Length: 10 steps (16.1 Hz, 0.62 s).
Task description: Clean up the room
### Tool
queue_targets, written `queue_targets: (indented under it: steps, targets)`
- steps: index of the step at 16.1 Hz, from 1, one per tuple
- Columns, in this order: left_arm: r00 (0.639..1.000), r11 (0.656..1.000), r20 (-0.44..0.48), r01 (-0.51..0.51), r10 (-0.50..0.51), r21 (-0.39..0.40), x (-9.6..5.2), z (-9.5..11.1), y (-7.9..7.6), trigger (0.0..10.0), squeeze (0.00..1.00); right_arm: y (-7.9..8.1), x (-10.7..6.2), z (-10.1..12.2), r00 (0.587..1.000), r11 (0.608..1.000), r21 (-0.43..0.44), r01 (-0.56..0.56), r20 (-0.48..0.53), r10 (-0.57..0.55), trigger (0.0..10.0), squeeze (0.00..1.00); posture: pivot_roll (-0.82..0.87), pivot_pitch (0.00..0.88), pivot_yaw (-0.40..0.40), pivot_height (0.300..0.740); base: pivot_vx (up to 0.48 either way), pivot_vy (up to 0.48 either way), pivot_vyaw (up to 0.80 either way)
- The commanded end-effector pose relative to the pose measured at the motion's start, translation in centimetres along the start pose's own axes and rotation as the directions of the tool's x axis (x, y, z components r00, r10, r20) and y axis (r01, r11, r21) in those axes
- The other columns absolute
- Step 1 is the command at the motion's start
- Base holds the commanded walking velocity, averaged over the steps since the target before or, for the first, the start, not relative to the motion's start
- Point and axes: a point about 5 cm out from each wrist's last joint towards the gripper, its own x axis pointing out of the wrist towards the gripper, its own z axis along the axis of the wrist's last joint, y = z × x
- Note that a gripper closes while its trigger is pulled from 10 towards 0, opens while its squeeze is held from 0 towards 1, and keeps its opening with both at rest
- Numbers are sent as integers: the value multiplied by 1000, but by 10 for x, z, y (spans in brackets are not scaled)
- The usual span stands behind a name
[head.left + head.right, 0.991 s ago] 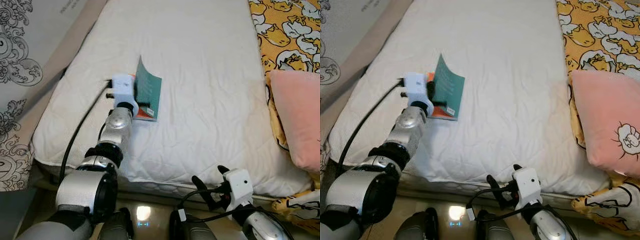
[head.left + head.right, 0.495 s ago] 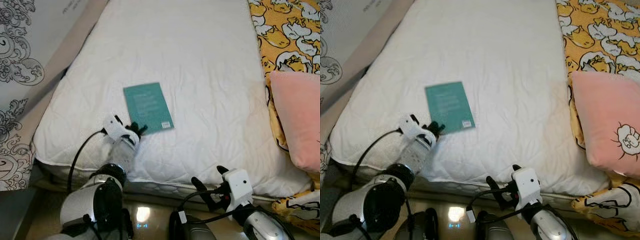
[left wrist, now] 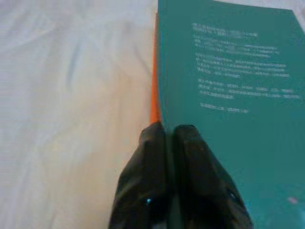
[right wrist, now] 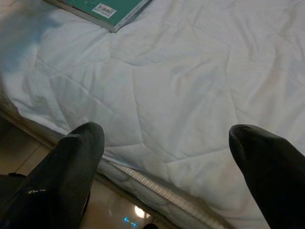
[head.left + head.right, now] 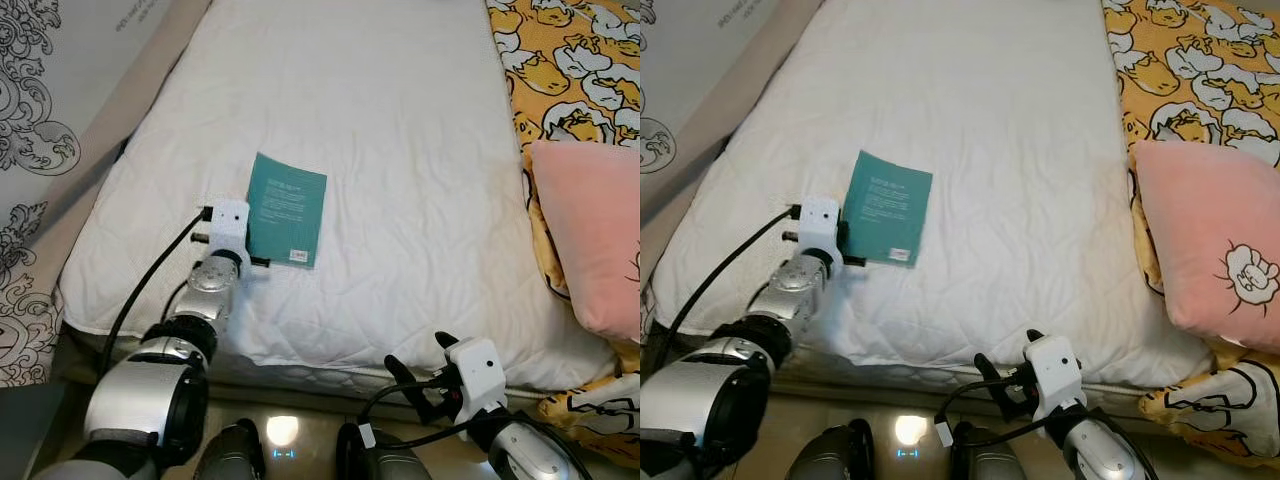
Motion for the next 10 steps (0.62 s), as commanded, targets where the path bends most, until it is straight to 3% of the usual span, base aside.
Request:
queue_targets:
  steps: [1,6,9,10]
  targets:
    - [1000,1000,-9,3,-2,13,-1,-2,-1,10000,1000,-1,-2,-7,1000,1000,8,4,-31,-4,10000,0,-188,183,-80,740,0,0,0]
    - [998,996,-50,39,-36,80,-4,-15,-3,10000,1000,-1,-3,-9,999,1000,6,-4,-43,4,10000,0,-180,186,-85,740,0,0,0]
    - [1000,980,6,-25,24,199,-1,0,11,10000,1000,-2,-3,-10,999,1000,3,-3,-44,3,10000,0,-182,183,-84,740,0,0,0]
    - [996,952,69,-80,62,296,0,11,21,10000,1000,-3,-2,-10,999,1000,1,0,-42,0,10000,0,-180,183,-83,740,0,0,0]
